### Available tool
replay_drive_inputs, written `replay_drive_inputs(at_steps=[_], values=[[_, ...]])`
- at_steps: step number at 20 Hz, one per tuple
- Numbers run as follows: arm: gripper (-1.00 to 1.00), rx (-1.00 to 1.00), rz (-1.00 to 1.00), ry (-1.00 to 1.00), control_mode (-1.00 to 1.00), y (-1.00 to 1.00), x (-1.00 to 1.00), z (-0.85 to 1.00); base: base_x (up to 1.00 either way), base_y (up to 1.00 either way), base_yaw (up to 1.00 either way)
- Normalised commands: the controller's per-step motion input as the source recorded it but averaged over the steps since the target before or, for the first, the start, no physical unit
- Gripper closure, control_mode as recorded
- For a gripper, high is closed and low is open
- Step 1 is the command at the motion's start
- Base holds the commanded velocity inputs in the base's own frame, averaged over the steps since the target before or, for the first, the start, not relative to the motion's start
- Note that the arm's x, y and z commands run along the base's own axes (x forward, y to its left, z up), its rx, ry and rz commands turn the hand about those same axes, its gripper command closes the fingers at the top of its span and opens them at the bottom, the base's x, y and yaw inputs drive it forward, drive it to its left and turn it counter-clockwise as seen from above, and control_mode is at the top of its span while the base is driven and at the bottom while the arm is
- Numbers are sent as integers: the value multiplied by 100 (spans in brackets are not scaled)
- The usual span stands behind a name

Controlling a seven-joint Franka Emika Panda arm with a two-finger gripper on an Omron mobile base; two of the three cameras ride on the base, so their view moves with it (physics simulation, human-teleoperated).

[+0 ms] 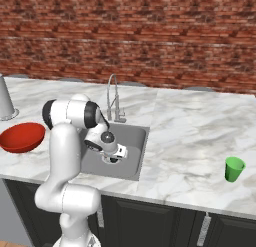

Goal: Remove the tomato and eggplant from the sink. Then move the bowl and cup from the counter to the sink for washing.

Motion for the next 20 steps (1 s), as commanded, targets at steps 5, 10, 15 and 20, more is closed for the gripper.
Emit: replay_drive_inputs(at_steps=[5,10,15,20], values=[[-100,0,0,0,-100,0,13,-8,0,0,0],[-100,0,0,0,-100,0,14,-9,0,0,0],[-100,0,0,0,-100,-3,12,-8,0,0,0],[-100,0,0,0,-100,-3,9,-11,0,0,0]])
